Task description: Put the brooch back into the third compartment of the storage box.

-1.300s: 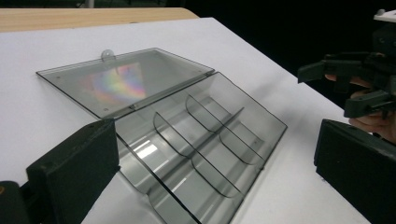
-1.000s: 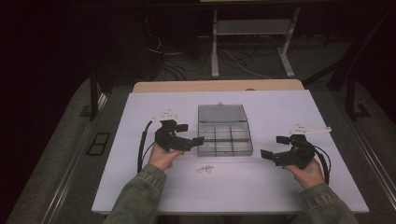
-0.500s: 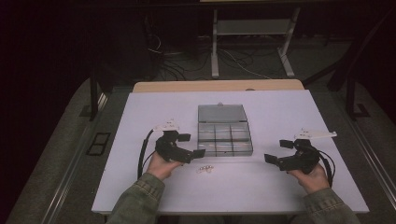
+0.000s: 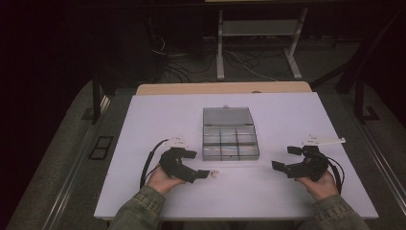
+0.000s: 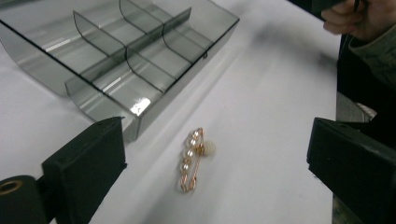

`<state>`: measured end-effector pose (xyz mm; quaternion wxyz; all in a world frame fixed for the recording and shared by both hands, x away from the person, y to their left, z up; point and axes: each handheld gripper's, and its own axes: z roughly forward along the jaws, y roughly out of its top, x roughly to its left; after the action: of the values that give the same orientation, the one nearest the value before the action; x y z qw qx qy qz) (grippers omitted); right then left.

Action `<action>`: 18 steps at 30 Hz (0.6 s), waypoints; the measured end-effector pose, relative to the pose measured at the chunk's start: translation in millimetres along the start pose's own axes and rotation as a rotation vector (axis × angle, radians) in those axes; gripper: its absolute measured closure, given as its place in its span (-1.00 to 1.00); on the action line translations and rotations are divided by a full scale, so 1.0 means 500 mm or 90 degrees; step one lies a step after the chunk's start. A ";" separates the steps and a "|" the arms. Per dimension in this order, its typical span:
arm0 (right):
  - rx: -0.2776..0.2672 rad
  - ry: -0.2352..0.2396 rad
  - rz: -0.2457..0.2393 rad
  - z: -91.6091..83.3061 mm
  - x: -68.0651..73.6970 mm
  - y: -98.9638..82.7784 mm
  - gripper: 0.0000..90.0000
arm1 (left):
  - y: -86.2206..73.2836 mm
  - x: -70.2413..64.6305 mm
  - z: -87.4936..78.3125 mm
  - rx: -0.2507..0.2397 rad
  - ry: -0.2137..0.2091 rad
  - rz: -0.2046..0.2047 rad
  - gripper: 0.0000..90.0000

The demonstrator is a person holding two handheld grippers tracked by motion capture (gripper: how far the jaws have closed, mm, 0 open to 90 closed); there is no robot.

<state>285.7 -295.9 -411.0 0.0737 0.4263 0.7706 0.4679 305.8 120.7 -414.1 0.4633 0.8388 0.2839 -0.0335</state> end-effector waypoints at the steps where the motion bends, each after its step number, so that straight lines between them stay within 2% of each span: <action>1: 0.001 0.000 -0.001 0.001 0.000 -0.001 -0.99 | -0.002 0.000 0.001 0.003 0.000 0.000 -0.88; 10: 0.009 -0.003 -0.003 0.002 -0.001 -0.004 -0.99 | -0.016 0.006 0.013 0.031 -0.006 0.010 -0.59; 11: 0.009 -0.002 -0.004 0.002 -0.001 -0.004 -0.99 | -0.018 0.005 0.018 0.045 -0.002 0.020 -0.56; 12: 0.009 -0.002 -0.006 0.003 -0.001 -0.004 -0.99 | -0.018 0.005 0.018 0.045 -0.002 0.020 -0.52; 13: 0.010 -0.002 -0.008 0.004 0.000 -0.005 -0.99 | -0.019 0.006 0.023 0.056 0.002 0.032 -0.49; 18: 0.017 -0.001 -0.013 0.005 0.001 -0.005 -0.99 | -0.022 0.003 0.034 0.068 0.006 0.043 -0.39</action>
<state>285.1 -294.2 -414.5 0.0736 0.4199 0.7810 0.4564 304.8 112.4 -432.4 0.4176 0.8714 0.2557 -0.0287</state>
